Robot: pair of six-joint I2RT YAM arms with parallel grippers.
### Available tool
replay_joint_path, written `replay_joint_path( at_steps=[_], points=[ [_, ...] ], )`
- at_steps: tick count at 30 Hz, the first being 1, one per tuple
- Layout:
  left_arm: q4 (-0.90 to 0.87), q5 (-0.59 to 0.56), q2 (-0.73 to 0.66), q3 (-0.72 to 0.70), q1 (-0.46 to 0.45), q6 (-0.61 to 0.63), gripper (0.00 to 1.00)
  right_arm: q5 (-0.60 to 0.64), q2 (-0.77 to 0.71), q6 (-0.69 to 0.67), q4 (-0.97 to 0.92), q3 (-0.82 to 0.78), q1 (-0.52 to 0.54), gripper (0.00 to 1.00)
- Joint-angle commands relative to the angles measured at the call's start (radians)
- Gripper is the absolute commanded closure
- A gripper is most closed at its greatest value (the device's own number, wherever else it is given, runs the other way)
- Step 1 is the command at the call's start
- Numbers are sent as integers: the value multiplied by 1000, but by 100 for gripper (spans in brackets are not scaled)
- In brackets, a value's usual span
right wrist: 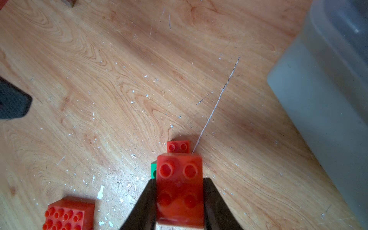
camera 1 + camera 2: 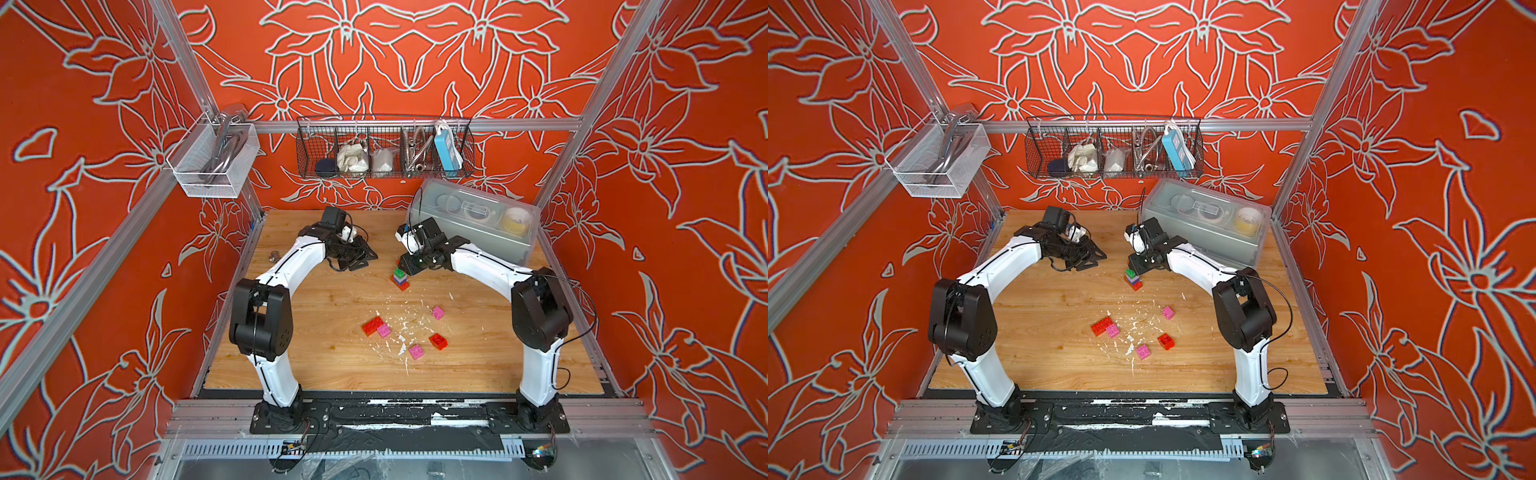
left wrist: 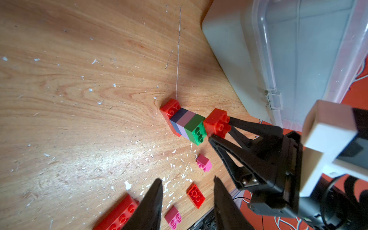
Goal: Assemble the number 1 with lego
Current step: Assemble the lego brick with the lego brick.
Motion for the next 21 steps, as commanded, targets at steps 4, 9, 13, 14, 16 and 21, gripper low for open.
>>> replay_joint_path(
  at_steps=[4, 9, 13, 14, 16, 21],
  points=[
    [-16, 21, 40, 33, -17, -18, 57, -13, -9, -30, -11, -34, 5, 78],
    [-16, 24, 62, 52, -34, -30, 56, -10, -21, -47, -13, -55, 15, 78],
    [-16, 27, 78, 62, -45, -38, 56, -6, -21, -44, -11, -58, 16, 78],
    [-16, 27, 80, 64, -46, -40, 56, -4, -21, -44, -12, -57, 17, 78],
    [-16, 27, 83, 65, -47, -42, 56, -2, -26, -45, -7, -56, 18, 78],
    [-16, 27, 83, 64, -53, -41, 55, 28, -55, -40, -1, -53, 18, 78]
  ],
)
